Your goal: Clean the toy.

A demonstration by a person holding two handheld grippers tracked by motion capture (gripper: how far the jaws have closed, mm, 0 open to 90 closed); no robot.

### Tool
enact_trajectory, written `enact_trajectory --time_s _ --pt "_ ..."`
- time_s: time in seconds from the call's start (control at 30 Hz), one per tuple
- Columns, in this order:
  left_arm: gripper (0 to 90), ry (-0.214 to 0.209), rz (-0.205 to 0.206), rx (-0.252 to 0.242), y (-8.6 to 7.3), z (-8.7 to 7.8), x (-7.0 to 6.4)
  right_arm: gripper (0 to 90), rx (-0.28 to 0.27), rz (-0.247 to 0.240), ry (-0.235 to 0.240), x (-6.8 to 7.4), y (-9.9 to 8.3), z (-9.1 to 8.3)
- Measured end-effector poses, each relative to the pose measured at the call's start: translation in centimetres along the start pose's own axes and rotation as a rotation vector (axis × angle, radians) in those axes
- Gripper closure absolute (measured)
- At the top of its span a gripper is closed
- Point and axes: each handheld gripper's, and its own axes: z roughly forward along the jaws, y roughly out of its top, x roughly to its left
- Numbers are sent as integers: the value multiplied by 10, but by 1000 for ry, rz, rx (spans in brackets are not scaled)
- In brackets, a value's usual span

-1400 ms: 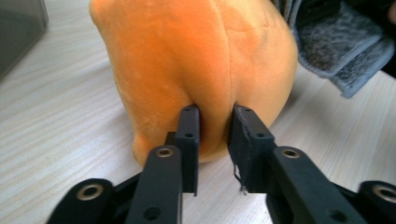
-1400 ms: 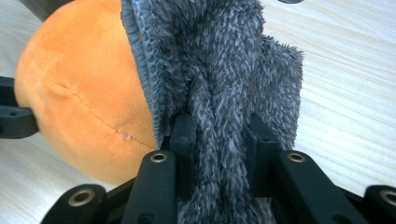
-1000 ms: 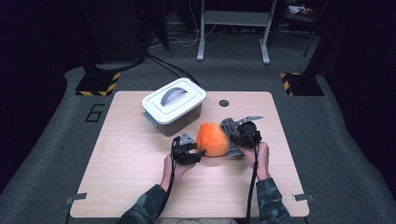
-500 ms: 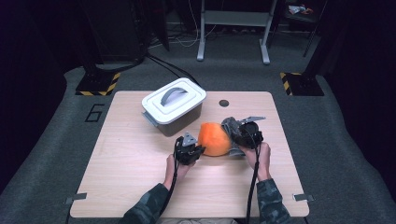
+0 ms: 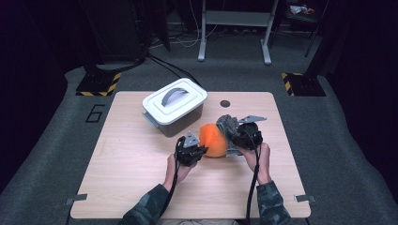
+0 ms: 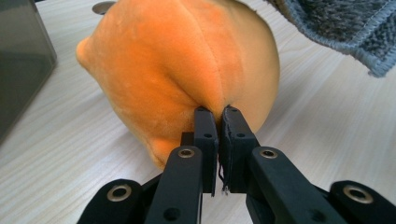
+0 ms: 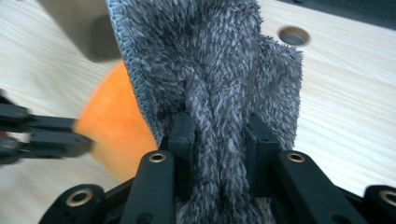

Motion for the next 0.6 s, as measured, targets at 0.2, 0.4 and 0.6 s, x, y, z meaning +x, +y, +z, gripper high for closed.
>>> enact_trajectory --time_s 0.2,0.4,0.6 --pt "859 -21 12 -9 4 -4 -6 682 -23 -39 64 20 10 -1" --pt "857 -33 0 5 3 -1 -4 685 16 -55 57 27 7 21" --pt "855 -31 -7 -1 2 0 -2 689 25 -46 30 18 4 22"
